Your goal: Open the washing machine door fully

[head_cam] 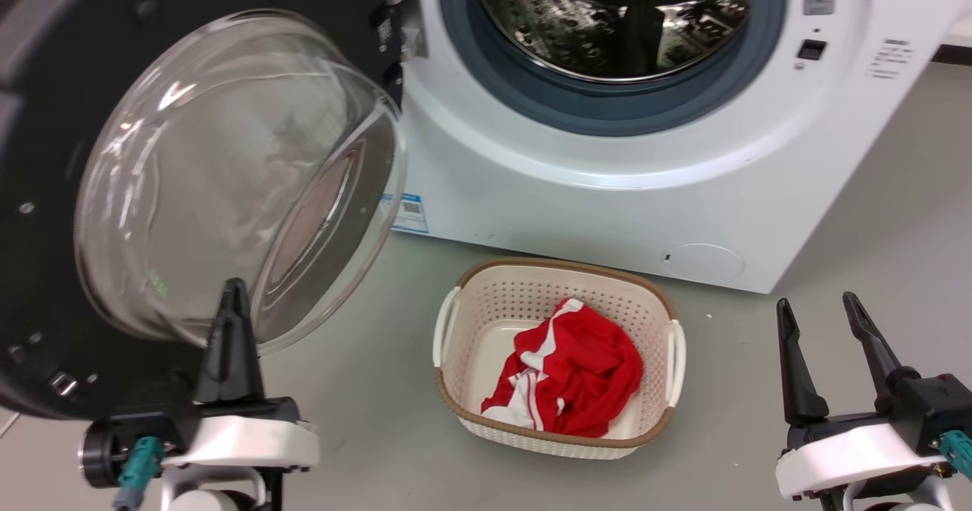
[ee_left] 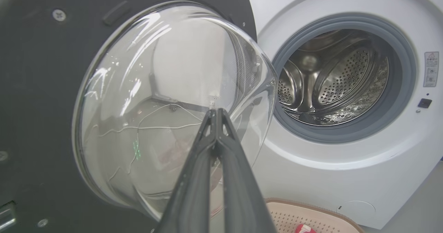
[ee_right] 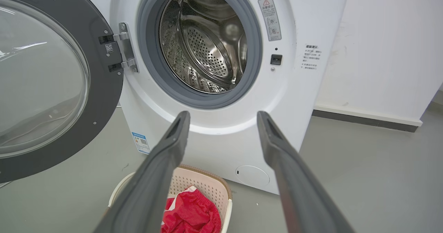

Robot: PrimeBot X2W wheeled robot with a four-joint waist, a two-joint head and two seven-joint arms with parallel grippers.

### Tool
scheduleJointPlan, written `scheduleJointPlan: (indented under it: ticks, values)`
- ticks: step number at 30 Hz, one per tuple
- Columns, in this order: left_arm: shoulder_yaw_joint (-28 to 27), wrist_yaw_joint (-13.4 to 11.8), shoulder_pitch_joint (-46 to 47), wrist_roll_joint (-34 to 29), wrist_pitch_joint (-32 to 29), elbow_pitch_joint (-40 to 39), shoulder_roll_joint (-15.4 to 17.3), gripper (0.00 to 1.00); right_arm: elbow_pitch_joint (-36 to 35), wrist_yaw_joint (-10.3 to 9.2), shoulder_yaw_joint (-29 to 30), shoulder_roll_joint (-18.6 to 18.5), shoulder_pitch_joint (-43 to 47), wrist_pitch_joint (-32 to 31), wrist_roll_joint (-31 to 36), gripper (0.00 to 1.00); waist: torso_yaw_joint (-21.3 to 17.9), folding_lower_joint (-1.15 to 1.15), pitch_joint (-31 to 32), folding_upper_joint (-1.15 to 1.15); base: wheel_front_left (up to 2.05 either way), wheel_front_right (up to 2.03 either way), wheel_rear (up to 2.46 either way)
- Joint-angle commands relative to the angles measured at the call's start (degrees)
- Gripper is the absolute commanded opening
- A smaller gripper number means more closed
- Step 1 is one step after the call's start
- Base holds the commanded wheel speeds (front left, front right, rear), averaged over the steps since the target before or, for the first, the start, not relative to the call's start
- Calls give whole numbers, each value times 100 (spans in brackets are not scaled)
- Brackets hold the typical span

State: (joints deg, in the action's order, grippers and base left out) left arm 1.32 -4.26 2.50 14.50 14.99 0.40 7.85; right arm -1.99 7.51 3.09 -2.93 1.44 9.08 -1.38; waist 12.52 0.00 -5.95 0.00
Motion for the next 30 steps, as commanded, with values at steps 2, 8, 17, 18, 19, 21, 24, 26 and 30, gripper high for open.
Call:
scheduleJointPlan:
  ticks: [2, 8, 17, 18, 19, 21, 24, 26, 30]
  values:
    - [154, 76, -3, -83, 27, -4, -69, 0, -21, -4, 20, 12, 47, 34, 8, 100, -226, 0, 88, 0, 0, 0, 0]
    - [460, 219, 227, -194, 27, 268, -128, 0, -12, -4, 28, 11, 34, 51, 3, 100, -611, 0, 150, 0, 0, 0, 0]
    - [590, 147, 355, -275, 22, 505, -202, 100, -53, -4, 48, 12, 74, 98, -83, 100, -1065, 0, 198, 0, 0, 0, 0]
    - [598, 122, 354, -293, 22, 507, -204, 100, -65, -4, 49, 12, 77, 100, -87, 100, -1090, 0, 192, 0, 0, 0, 0]
    - [595, 120, 364, -303, 22, 512, -204, 100, -73, -4, 47, 12, 81, 98, -92, 100, -1110, 0, 187, 0, 0, 0, 0]
    - [591, 123, 367, -305, 22, 524, -202, 100, -75, -4, 35, 12, 94, 93, -97, 100, -1146, 0, 190, 0, 0, 0, 0]
    - [563, 120, 362, -313, 23, 559, -197, 100, -64, -4, 13, 11, 99, 103, -122, 100, -1184, 0, 178, 0, 0, 0, 0]
    - [557, 118, 353, -320, 23, 571, -196, 100, -52, -4, 5, 11, 94, 112, -121, 100, -1188, 0, 171, 0, 0, 0, 0]
    - [519, 114, 339, -319, 23, 585, -201, 100, -35, -4, -4, 11, 82, 136, -125, 100, -1193, 0, 161, 0, 0, 0, 0]
